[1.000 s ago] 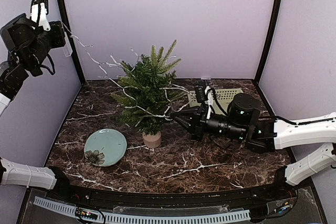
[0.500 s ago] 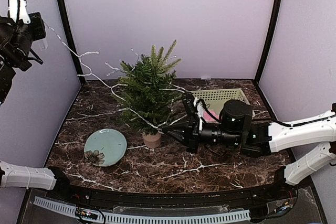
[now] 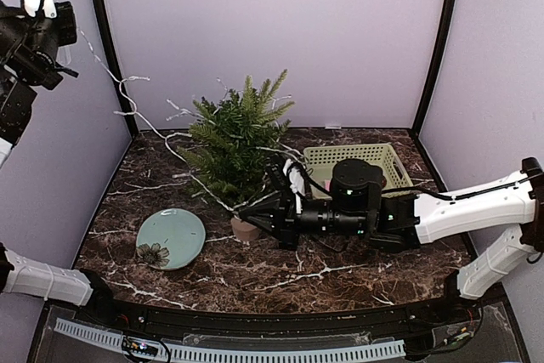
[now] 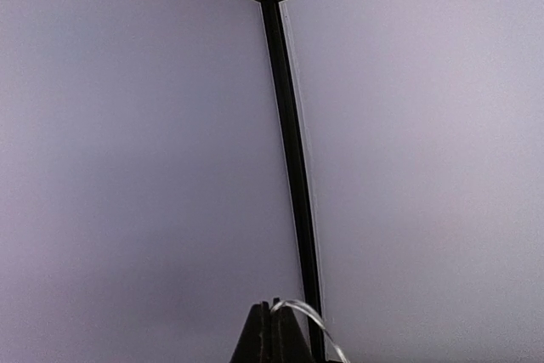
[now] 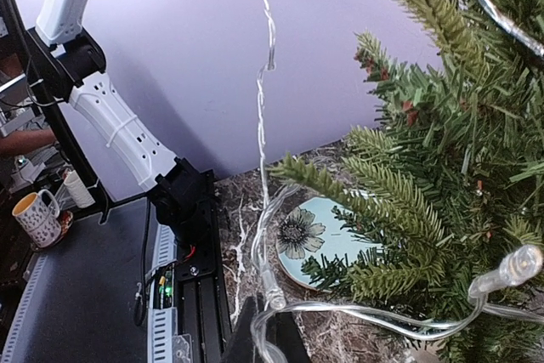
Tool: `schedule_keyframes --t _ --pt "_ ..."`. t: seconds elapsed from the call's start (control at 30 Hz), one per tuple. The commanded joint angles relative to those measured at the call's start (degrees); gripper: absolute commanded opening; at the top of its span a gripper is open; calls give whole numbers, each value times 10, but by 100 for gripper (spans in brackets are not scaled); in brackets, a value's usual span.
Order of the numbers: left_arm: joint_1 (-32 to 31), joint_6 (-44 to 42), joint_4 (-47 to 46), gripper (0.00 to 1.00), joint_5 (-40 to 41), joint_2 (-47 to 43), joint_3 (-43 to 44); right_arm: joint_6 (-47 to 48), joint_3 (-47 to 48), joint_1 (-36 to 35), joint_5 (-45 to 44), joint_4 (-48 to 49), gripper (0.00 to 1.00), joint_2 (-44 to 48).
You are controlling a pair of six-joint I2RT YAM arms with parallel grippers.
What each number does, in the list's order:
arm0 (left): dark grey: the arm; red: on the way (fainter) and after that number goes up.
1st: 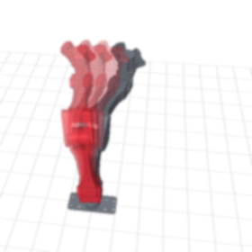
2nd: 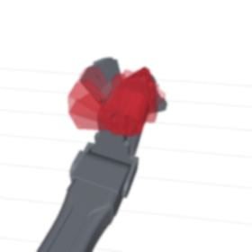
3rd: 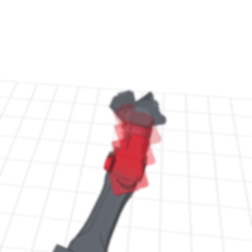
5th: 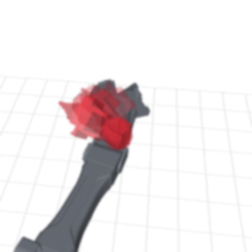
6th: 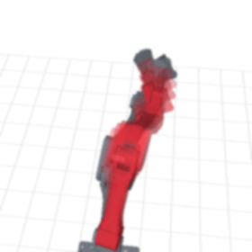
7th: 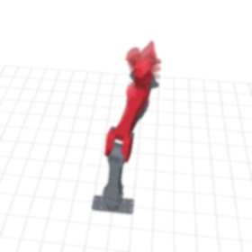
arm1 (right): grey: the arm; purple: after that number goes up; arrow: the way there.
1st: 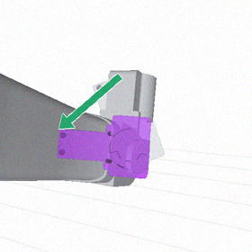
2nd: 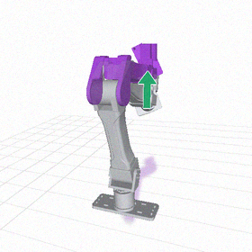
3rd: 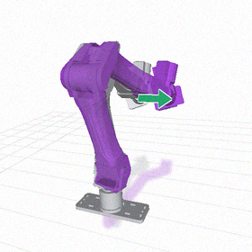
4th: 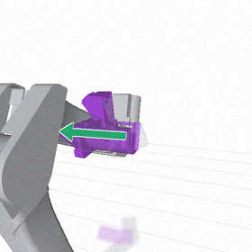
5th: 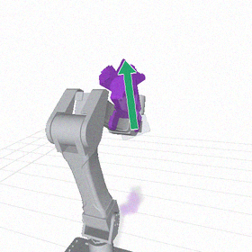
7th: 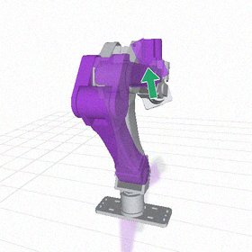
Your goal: Decorate the small christmas tree
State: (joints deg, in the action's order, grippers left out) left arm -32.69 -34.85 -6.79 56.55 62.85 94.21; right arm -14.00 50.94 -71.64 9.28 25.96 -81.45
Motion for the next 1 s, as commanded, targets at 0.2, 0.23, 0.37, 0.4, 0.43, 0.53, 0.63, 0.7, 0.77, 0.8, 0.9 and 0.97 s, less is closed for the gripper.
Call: schedule_keyframes --t 0.2,0.23,0.37,0.4,0.43,0.53,0.63,0.7,0.77,0.8,0.9,0.97 --pt "45 106 113 0 -65 68 59 -6 24 -6 -26 4 0 -19" --pt "73 124 129 0 -85 70 68 -6 24 -6 -26 5 0 -18" --pt "149 175 181 0 -129 87 83 -10 25 -6 -19 10 6 -21" --pt "156 180 187 0 -133 96 90 -10 26 -6 -17 11 8 -23" --pt "171 183 191 0 -146 102 95 -9 28 -6 -15 11 9 -24" --pt "197 203 210 0 -168 133 125 -9 29 -6 -15 12 15 -26" --pt "207 211 216 0 -183 169 148 -9 28 -6 -15 12 21 -25" --pt "210 217 224 0 -196 193 173 -9 24 -6 -16 14 24 -20" --pt "211 216 226 0 -200 215 194 -9 20 -6 -17 13 27 -12" --pt "212 216 227 0 -204 222 203 -8 17 -6 -15 14 29 -8" --pt "212 229 236 0 -222 241 199 -4 5 -6 -8 15 36 14" --pt "212 235 234 0 -248 245 181 0 -7 -6 -3 17 44 35"
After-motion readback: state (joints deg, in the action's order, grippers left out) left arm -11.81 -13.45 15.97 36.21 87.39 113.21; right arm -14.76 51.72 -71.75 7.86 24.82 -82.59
